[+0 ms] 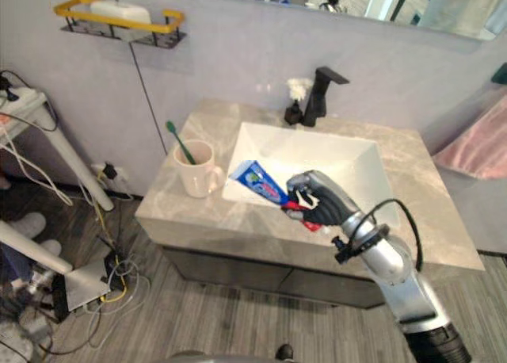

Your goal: Organize washtable

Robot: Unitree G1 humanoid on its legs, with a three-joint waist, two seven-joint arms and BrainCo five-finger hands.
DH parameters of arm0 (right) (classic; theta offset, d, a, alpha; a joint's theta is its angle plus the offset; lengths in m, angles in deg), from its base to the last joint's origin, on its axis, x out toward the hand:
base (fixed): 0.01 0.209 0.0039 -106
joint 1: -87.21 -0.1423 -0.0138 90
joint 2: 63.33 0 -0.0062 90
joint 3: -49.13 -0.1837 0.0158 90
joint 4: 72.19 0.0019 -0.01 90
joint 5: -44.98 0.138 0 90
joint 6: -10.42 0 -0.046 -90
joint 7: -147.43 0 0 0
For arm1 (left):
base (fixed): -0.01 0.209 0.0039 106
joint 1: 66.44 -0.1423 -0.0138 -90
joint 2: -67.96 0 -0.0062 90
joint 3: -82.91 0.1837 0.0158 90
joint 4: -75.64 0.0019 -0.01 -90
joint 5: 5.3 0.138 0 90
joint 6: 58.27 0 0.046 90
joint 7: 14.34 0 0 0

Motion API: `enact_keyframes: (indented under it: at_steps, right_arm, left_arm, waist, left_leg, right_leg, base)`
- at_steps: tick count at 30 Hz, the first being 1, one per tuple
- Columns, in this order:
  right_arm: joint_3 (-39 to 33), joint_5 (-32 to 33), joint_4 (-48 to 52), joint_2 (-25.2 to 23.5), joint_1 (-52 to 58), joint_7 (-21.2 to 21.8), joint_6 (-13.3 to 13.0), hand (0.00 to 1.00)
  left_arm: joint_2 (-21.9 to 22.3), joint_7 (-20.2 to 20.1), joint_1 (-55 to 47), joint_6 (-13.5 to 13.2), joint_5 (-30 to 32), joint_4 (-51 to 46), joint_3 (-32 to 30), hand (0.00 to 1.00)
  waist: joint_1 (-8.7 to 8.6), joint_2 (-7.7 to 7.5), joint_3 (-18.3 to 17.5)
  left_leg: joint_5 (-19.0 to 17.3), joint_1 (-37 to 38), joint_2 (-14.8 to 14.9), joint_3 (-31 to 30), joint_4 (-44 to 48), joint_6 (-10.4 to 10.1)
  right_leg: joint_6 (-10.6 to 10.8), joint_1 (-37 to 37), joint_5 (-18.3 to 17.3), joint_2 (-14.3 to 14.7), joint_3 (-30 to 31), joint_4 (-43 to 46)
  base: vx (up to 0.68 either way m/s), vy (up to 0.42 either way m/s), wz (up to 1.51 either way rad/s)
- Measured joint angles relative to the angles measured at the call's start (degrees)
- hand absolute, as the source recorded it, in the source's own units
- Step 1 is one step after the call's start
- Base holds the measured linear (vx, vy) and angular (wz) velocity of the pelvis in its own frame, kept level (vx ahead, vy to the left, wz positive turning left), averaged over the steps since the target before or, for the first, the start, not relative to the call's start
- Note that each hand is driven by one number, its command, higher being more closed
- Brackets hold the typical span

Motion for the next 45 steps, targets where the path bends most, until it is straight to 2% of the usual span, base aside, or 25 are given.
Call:
enact_keyframes:
  at_steps: [6,10,14,16,20,24,29,34,45]
  right_arm:
    - [0.1,0.0,0.2,-6.3,0.0,-0.4,0.2,1.00]
    - [1.5,-0.1,0.2,-10.9,-0.2,-2.8,1.0,1.00]
    - [3.4,-0.1,0.2,-13.5,-0.9,-4.5,1.8,1.00]
    - [4.3,-0.1,0.2,-14.4,-1.3,-4.6,1.9,1.00]
    - [6.4,-0.3,0.1,-16.2,-2.1,-5.5,2.2,1.00]
    - [9.1,-1.3,-0.6,-18.3,-4.5,-6.5,2.6,1.00]
    - [11.1,-2.4,-2.0,-19.3,-6.5,-6.6,3.6,1.00]
    - [13.9,-2.4,-3.6,-19.5,-9.8,-7.8,4.2,1.00]
    - [18.5,-2.3,-5.8,-19.7,-14.2,-7.6,4.5,1.00]
  left_arm:
    - [3.1,3.0,1.7,-0.7,3.7,-15.6,2.5,0.00]
    - [4.7,5.5,3.8,-2.0,6.0,-26.1,8.0,0.00]
    - [5.0,5.2,3.9,-4.3,5.7,-35.0,14.3,0.00]
    - [5.0,4.0,3.9,-5.4,3.4,-36.7,16.6,0.00]
    - [6.0,0.8,3.9,-5.7,-4.5,-38.0,22.4,0.00]
    - [6.7,-3.5,3.9,-5.6,-9.9,-38.2,31.6,0.00]
    - [6.6,-5.8,4.5,-5.1,-11.6,-38.2,39.5,0.00]
    - [5.4,-6.7,6.8,-4.4,-12.7,-38.2,44.7,0.00]
    - [3.5,-7.1,10.3,-3.0,-13.3,-37.9,49.1,0.00]
  waist:
    - [0.23,1.14,-0.8]
    - [1.35,2.00,-1.5]
    - [1.41,2.34,-1.7]
    - [1.45,2.32,-1.7]
    - [1.43,2.30,-1.8]
    - [1.40,2.22,-1.8]
    - [1.41,2.20,-1.8]
    - [1.26,2.13,-1.8]
    - [0.61,1.53,-1.7]
  left_leg:
    - [0.0,-0.1,0.0,-0.2,0.1,0.0]
    - [0.0,-0.1,0.0,-0.4,0.2,0.0]
    - [0.0,0.3,0.0,-0.9,0.4,0.0]
    - [0.1,0.3,0.0,-1.0,0.5,-0.1]
    - [0.7,0.3,-0.1,-1.3,0.2,-0.1]
    - [1.6,0.4,-0.1,-1.8,-0.4,-0.3]
    - [1.9,0.4,0.0,-1.8,-0.5,-0.4]
    - [1.9,0.5,0.0,-1.7,-0.5,-0.5]
    - [2.3,1.3,0.0,-1.3,-2.0,-0.4]
  right_leg:
    - [0.0,0.1,0.0,0.0,-0.2,0.0]
    - [0.0,0.3,0.0,0.1,-0.2,0.0]
    - [0.0,0.9,0.0,0.1,-0.3,0.0]
    - [0.0,1.0,0.0,0.0,-0.3,0.0]
    - [0.0,1.1,0.0,-0.1,-0.5,0.0]
    - [-0.2,1.2,0.1,-0.1,-1.1,0.0]
    - [-0.2,1.2,0.2,0.0,-1.4,0.0]
    - [-0.3,1.2,0.2,0.0,-1.3,0.0]
    - [-0.4,1.2,0.4,0.1,-0.5,0.0]
  base:
    - [0.00,-0.006,0.01]
    - [0.00,-0.010,0.02]
    - [-0.02,-0.020,0.05]
    - [-0.02,-0.011,0.02]
    - [-0.04,-0.025,0.05]
    - [-0.05,-0.027,0.06]
    - [-0.03,-0.011,0.00]
    - [-0.01,-0.001,0.00]
    - [0.00,0.002,-0.01]
